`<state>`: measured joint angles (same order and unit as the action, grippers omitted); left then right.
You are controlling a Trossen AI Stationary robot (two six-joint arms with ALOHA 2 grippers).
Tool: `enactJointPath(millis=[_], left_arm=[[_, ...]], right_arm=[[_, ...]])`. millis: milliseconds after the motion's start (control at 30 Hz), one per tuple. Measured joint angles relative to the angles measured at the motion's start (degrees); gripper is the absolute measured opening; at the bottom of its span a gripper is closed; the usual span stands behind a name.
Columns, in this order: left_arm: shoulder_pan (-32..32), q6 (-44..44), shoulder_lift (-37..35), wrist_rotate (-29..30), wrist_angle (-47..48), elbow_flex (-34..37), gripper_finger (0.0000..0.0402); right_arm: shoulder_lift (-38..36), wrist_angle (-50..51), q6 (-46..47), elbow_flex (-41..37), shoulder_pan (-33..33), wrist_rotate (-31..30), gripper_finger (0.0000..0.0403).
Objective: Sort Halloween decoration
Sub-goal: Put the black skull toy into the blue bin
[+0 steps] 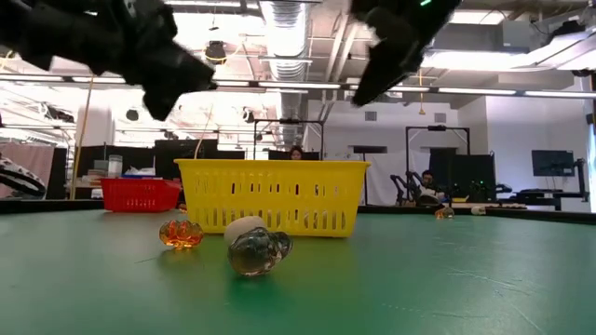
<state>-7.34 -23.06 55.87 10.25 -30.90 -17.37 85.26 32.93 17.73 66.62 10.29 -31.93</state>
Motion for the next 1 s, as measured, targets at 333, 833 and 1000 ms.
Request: enactJointPath(millis=[333, 833, 1000], left_arm=[[-0.3, 7.6, 36.4, -11.3, -27.9, -15.5, 0.008], [-2.9, 17.9, 80.9, -28.0, -22.2, -76.0, 0.008], [-2.0, 17.7, 91.7, -28.2, -12.7, -92.0, 0.008]], right_arm=[[-20.8, -0.4, 16.4, -14.2, 1.2, -14.4, 0.0082], [-33.3, 11.4, 23.8, -19.5, 5.3, -14.9, 0.0082], [-33.2, 12.4, 22.9, -19.5, 6.1, -16.6, 0.0082]])
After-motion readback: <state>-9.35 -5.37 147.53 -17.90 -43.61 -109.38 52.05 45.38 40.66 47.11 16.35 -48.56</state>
